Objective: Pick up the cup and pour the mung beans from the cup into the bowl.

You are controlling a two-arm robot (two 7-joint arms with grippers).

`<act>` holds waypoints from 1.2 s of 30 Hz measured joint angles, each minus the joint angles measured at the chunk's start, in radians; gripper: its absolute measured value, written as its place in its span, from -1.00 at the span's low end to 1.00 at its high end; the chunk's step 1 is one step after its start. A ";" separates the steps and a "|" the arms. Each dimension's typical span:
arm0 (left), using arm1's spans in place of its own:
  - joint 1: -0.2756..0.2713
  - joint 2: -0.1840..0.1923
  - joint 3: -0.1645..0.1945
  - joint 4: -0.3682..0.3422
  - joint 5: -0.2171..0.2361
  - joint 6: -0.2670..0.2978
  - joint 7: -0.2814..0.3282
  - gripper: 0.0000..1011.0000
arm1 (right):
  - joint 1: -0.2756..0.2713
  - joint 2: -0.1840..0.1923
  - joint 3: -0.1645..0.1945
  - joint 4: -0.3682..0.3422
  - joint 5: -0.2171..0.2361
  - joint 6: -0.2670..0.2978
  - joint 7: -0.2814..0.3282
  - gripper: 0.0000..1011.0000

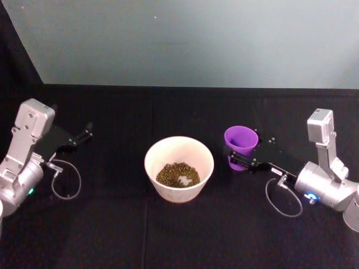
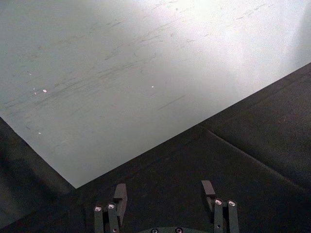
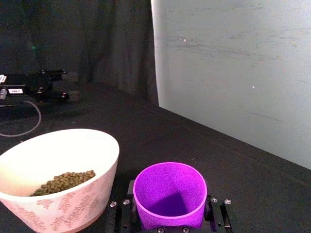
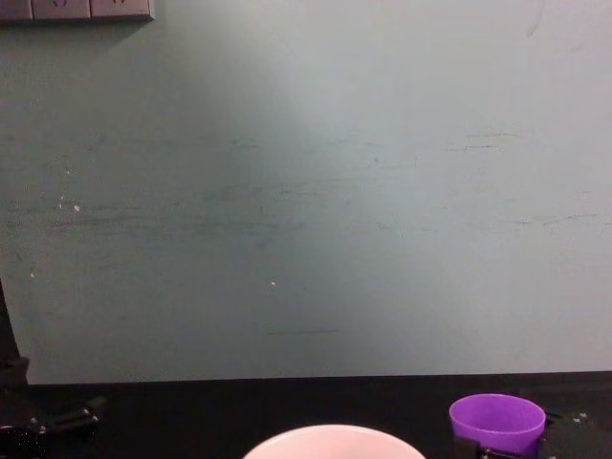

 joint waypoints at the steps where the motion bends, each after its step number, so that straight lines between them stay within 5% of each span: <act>1: 0.000 0.000 0.000 0.000 0.000 0.000 0.000 0.98 | 0.000 0.000 -0.001 0.000 0.000 0.001 0.001 0.48; 18: 0.000 0.000 0.000 0.000 0.000 0.000 0.000 0.98 | 0.000 0.002 -0.007 -0.003 0.004 0.008 0.007 0.48; 28: 0.000 0.000 0.000 0.000 0.000 0.000 0.000 0.98 | 0.000 0.001 -0.006 -0.003 0.003 0.007 0.007 0.97; 36: 0.000 0.000 0.000 0.000 0.000 0.000 0.000 0.98 | 0.000 0.002 -0.006 -0.003 0.003 0.007 0.007 0.98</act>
